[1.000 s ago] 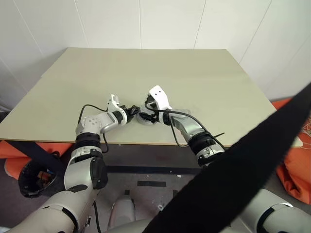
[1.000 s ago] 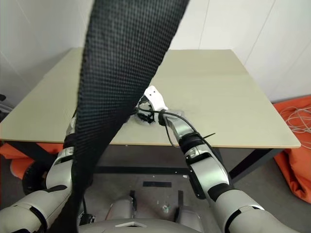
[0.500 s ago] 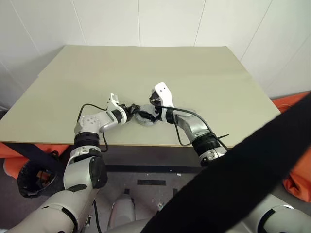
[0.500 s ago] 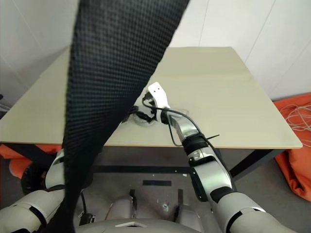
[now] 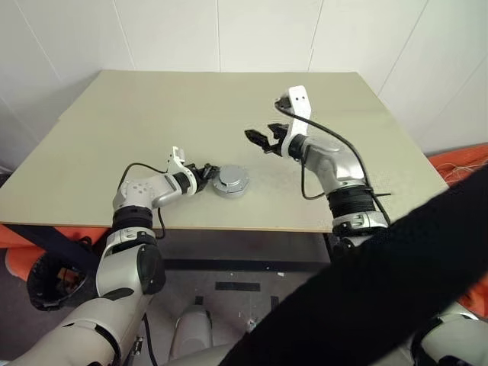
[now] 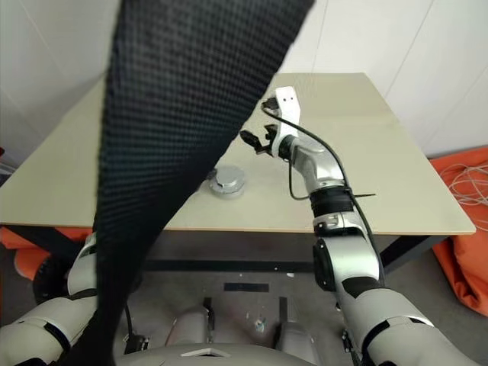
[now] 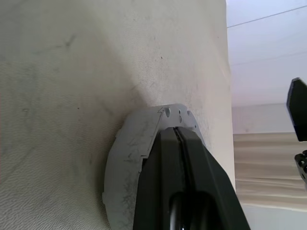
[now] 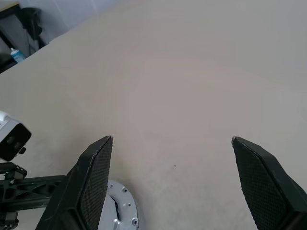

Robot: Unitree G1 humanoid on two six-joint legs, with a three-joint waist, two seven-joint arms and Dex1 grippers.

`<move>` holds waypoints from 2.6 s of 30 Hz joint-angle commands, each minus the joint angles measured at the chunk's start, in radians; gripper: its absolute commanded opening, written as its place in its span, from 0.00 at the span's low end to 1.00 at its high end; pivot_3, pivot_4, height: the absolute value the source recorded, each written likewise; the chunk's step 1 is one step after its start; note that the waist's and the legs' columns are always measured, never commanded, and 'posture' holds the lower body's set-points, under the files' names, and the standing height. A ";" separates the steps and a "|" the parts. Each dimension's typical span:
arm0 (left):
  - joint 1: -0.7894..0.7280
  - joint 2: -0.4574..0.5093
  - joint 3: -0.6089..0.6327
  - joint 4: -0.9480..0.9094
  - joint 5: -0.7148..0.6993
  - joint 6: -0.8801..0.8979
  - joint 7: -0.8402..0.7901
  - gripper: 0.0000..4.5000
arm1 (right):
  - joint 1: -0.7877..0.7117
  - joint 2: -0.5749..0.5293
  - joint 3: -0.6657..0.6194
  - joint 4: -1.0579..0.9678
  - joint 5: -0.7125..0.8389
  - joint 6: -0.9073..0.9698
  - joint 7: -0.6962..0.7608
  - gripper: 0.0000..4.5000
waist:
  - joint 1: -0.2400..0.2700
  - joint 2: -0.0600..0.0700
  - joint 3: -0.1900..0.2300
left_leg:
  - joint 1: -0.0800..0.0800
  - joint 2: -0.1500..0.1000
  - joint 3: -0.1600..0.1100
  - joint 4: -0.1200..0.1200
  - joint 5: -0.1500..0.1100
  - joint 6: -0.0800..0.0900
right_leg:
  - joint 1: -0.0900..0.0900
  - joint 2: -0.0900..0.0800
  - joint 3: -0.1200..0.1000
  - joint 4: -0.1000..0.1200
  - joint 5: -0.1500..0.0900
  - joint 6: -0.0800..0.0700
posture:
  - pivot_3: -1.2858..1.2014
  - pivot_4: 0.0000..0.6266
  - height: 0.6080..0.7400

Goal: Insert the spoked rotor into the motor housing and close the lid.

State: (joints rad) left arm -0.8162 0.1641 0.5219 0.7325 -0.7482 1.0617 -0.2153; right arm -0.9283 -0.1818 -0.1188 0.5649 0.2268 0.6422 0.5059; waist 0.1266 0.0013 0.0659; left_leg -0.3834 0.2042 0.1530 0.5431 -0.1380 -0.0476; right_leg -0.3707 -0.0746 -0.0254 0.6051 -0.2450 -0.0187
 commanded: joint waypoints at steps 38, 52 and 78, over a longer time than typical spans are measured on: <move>-0.001 0.048 -0.009 -0.014 0.018 0.035 0.001 0.00 | 0.102 0.224 -0.263 0.089 0.337 0.417 -0.206 0.99 | -0.003 0.000 0.000 | 0.008 0.001 -0.001 -0.001 0.006 -0.009 | 0.005 0.000 -0.001 0.003 0.000 0.000 | 0.52 0.00 1.00; -0.004 0.052 -0.007 -0.005 0.020 0.019 0.003 0.00 | 0.038 0.273 -0.266 0.142 0.366 0.399 -0.186 0.99 | -0.008 0.000 0.000 | 0.006 0.002 -0.001 -0.003 0.006 -0.010 | -0.001 0.002 -0.001 0.002 0.002 -0.004 | 0.52 0.00 1.00; -0.003 0.052 -0.009 -0.013 0.021 0.017 -0.001 0.00 | -0.021 0.279 -0.325 0.230 0.368 0.216 -0.283 0.72 | 0.001 0.000 0.000 | -0.001 0.002 0.000 -0.002 0.006 -0.010 | -0.005 0.001 -0.004 0.002 0.003 -0.004 | 0.52 0.00 1.00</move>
State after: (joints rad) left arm -0.8142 0.2135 0.5192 0.7334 -0.7302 1.0750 -0.2134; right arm -0.9055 0.0966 -0.4392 0.8138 0.5709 0.8716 0.2127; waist 0.1274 0.0014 0.0659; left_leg -0.3845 0.2058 0.1525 0.5410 -0.1321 -0.0575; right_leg -0.3758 -0.0733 -0.0294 0.6070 -0.2423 -0.0222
